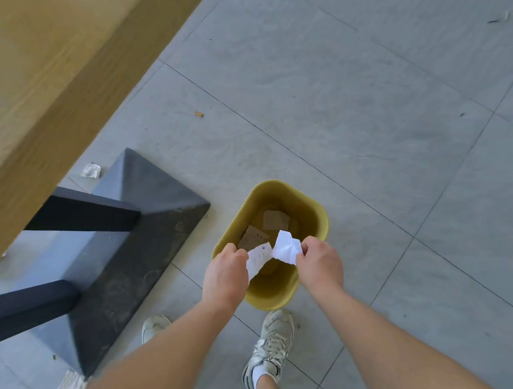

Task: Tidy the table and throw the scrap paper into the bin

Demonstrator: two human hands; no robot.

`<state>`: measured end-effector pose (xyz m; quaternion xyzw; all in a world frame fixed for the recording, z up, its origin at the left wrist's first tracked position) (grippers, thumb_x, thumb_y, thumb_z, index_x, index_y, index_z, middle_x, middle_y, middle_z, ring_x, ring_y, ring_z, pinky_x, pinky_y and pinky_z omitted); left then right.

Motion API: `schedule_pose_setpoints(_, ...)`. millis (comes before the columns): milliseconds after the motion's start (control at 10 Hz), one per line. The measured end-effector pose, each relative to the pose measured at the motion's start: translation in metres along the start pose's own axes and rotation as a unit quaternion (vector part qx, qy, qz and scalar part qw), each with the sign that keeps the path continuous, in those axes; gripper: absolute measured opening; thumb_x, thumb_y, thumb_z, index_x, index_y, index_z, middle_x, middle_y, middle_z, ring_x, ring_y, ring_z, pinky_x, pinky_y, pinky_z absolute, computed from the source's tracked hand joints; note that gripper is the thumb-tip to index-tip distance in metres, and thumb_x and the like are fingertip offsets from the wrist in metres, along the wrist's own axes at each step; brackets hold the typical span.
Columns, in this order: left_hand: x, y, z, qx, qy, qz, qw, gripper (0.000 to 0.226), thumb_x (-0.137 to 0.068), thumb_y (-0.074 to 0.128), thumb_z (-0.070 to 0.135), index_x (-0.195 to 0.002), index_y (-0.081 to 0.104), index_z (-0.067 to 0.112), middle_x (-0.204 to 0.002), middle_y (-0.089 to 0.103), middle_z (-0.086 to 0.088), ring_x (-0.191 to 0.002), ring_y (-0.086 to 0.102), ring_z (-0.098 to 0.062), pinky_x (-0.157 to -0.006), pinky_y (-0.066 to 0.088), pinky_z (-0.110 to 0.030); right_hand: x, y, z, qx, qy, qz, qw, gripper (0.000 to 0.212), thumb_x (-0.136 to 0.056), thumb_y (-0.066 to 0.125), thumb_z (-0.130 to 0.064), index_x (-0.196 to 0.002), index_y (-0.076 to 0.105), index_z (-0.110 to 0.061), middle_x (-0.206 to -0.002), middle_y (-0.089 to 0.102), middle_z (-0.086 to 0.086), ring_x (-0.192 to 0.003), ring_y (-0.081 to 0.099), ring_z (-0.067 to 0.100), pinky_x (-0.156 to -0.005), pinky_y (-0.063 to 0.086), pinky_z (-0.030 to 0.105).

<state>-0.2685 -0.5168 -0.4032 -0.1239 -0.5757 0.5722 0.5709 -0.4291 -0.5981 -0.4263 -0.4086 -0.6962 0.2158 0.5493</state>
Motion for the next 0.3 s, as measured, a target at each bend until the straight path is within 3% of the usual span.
schedule_pose_setpoints(100,-0.0071,0.0084,-0.0017,0.002,0.005,0.008,1.000,0.022,-0.095,0.059,0.014,-0.115,0.067,0.021,-0.091,0.054,0.006,-0.079,0.053,-0.012,-0.071,0.054,-0.023,-0.0056,0.0068,0.0046,-0.016,-0.012,-0.003,1.000,0.007,-0.090,0.053,-0.015,-0.090,0.059,-0.018,-0.091,0.062,0.002,-0.083,0.054,0.026,-0.065,0.037,0.030)
schedule_pose_setpoints(300,-0.0082,0.0068,-0.0110,-0.016,0.016,-0.002,1.000,0.032,-0.095,0.051,0.006,-0.120,0.064,0.021,-0.089,0.052,0.004,-0.079,0.052,-0.015,-0.068,0.054,-0.029,-0.0062,0.0089,0.0072,-0.019,-0.007,-0.008,1.000,0.019,-0.093,0.055,-0.021,-0.110,0.063,-0.018,-0.105,0.067,0.001,-0.098,0.059,0.025,-0.075,0.044,0.029)
Point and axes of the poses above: each hand's wrist, its own x-axis away from the middle knuckle, its own y-axis out of the palm, z = x × y, the point moved 2 cm from there along -x, towards the middle knuckle
